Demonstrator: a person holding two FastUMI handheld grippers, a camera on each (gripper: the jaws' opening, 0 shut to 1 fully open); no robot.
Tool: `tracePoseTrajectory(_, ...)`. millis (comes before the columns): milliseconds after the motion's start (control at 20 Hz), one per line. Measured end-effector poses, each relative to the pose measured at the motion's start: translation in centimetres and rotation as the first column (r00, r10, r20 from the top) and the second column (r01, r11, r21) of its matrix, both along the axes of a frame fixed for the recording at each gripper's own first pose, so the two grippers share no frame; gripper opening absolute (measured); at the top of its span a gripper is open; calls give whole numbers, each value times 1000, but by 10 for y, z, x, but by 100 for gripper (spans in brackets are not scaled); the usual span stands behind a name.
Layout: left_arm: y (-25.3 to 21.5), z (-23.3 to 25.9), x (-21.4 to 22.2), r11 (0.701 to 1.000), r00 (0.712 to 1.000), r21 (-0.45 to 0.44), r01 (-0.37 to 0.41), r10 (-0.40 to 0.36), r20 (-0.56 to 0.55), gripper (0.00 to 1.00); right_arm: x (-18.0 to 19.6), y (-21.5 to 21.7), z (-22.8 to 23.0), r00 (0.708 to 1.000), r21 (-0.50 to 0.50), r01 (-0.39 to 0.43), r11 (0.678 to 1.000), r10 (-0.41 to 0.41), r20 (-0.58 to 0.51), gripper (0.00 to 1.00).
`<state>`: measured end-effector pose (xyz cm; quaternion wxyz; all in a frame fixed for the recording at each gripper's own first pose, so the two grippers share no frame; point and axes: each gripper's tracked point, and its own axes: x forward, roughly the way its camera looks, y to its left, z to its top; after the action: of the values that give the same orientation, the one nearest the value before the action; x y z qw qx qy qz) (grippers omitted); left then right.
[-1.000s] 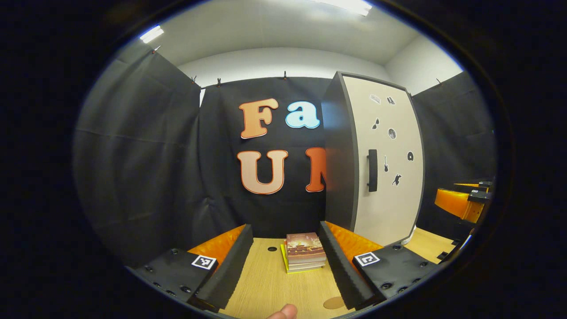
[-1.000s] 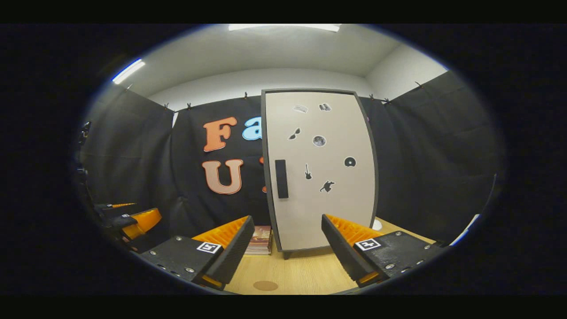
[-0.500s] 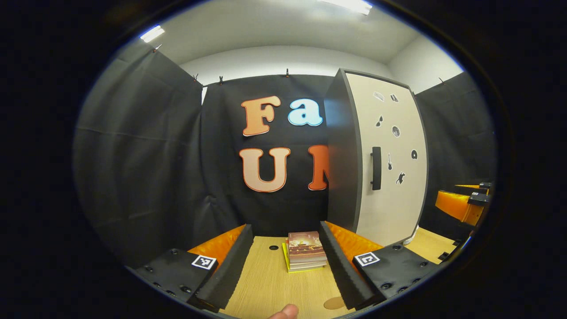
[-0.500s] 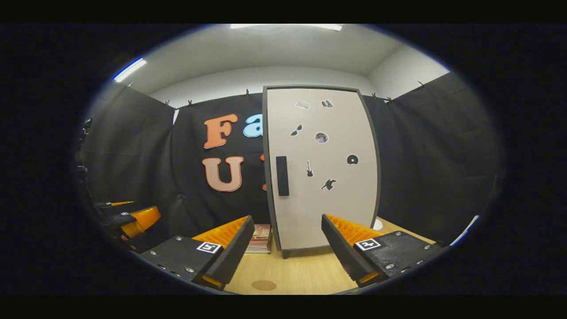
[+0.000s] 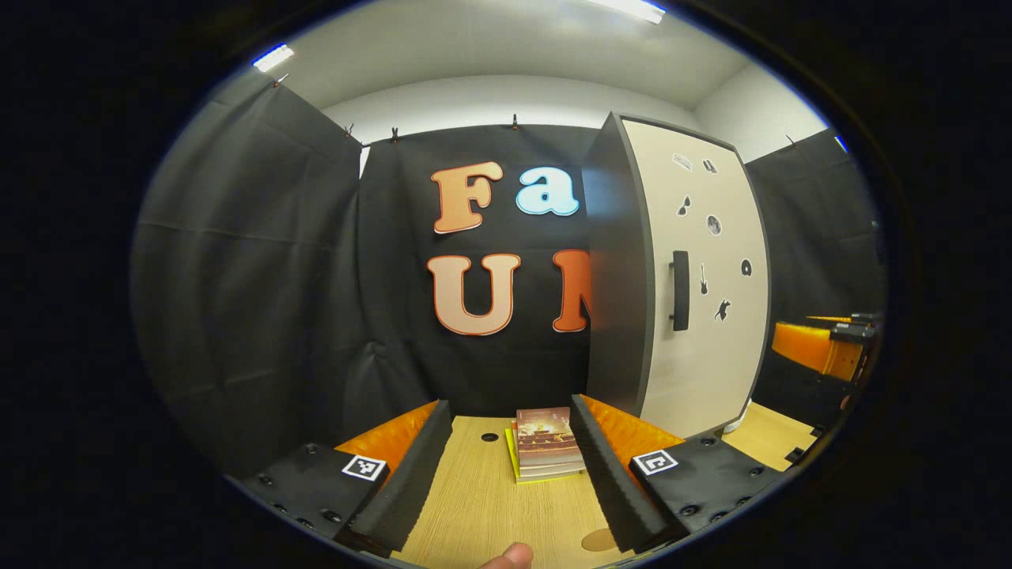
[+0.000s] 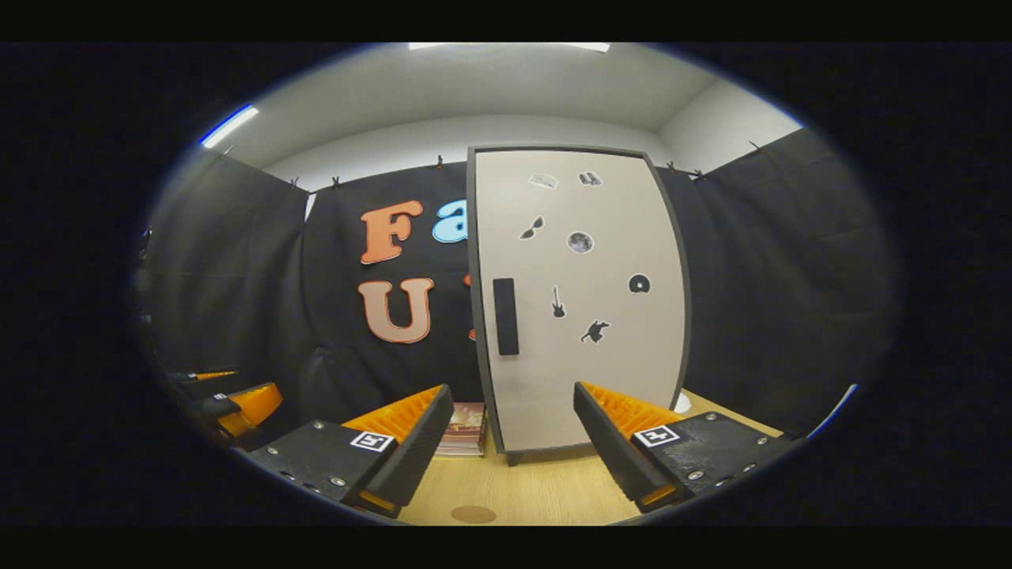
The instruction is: Open the cabinet door with the right hand, grasp the bottle in the cabinet with the left hand and place it on the coaster, then close the cabinet door with the right hand.
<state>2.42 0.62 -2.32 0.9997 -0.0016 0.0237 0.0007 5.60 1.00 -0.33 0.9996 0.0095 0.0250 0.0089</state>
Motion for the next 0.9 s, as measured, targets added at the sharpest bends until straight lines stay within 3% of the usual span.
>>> tracePoseTrajectory(900,67,-49,55,998,992,-12,-64,62,-111,98,205,13,32,999,-71,7,997,-5,37,94)
